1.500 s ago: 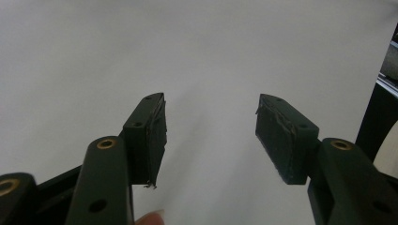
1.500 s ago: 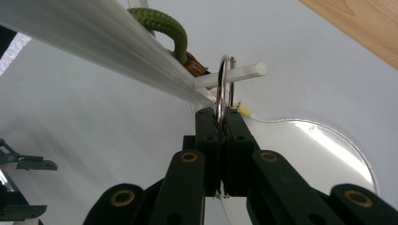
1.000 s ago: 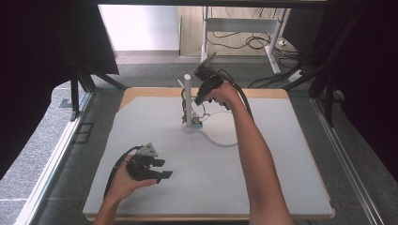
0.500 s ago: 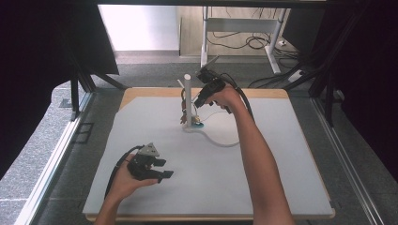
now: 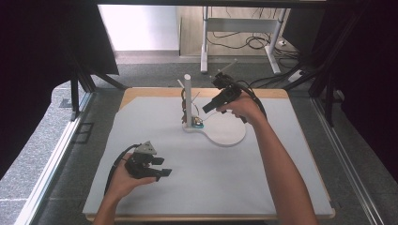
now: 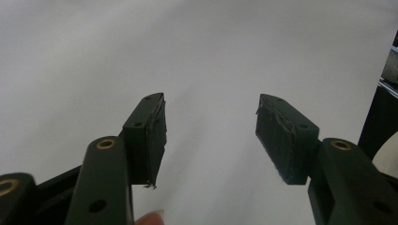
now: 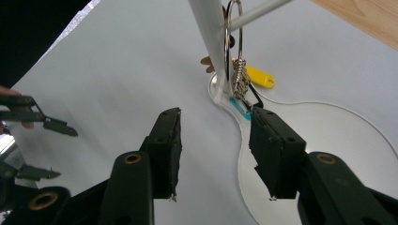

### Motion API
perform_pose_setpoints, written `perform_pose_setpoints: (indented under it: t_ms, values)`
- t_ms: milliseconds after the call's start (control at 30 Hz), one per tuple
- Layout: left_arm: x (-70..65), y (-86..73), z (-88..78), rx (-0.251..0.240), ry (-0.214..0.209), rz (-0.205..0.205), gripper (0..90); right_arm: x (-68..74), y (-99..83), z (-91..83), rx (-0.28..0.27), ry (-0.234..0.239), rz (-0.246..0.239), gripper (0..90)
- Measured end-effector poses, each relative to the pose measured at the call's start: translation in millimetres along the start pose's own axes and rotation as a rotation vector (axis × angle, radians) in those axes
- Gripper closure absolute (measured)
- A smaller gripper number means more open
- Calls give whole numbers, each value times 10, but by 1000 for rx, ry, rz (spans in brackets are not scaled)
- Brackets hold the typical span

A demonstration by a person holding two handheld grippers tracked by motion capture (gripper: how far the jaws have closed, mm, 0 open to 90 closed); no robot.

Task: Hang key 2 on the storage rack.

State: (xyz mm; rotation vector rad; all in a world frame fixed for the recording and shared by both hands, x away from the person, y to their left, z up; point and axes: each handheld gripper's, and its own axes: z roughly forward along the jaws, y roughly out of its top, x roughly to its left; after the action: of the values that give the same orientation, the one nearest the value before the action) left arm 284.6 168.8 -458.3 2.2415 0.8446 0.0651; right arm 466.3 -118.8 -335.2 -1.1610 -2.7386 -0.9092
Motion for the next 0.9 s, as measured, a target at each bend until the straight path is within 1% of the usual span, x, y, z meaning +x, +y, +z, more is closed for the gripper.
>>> perform_pose_setpoints:
  t_ms: [67,100,167,233,267,333,433,467,500,533,567,600,633,700,733,767,800,833,900]
  values:
    - [3,13,-9,6,10,8,435,1,-106,-54,-20,0,-9,516]
    - [-4,17,-8,-9,11,1,434,0,-148,-73,-26,0,-12,509]
    - [5,19,-34,1,14,17,434,-3,-270,-120,-42,-5,-20,501]
    - [-1,6,-41,0,17,15,434,-8,-402,-163,-60,3,-27,498]
    - [-12,1,-35,-7,18,1,434,-18,-503,-188,-70,6,-31,496]
    - [-14,0,-34,-1,21,4,435,-39,-624,-216,-77,8,-37,494]
    - [-23,10,-36,13,26,20,434,-85,-810,-254,-93,2,-32,492]
    - [-34,12,-30,7,26,17,434,-103,-894,-269,-96,-3,-27,488]
    - [-40,16,-31,11,27,25,432,-116,-948,-279,-100,-5,-26,488]
    - [-58,19,-23,5,27,15,430,-129,-1020,-294,-104,-5,-18,486]
    - [-68,24,-21,9,26,20,430,-141,-1094,-308,-110,-7,-13,484]
    - [-78,24,-15,7,27,21,430,-160,-1215,-331,-119,-5,-11,481]
    - [-76,27,-14,11,27,32,429,-172,-1301,-345,-127,3,-9,478]
    - [-75,25,-13,15,25,37,428,-188,-1458,-367,-142,4,-8,476]
    - [-76,22,-13,9,27,28,427,-195,-1550,-374,-145,-2,-7,472]
    - [-57,19,-30,20,31,36,426,-202,-1644,-375,-148,-7,-11,470]
    - [-58,14,-32,14,33,23,426,-209,-1761,-372,-154,-10,-8,469]
    - [-44,10,-41,17,34,27,426,-216,-1829,-367,-160,-12,-6,469]
    - [-32,1,-54,17,39,22,426,-233,-1981,-344,-170,-13,-1,468]
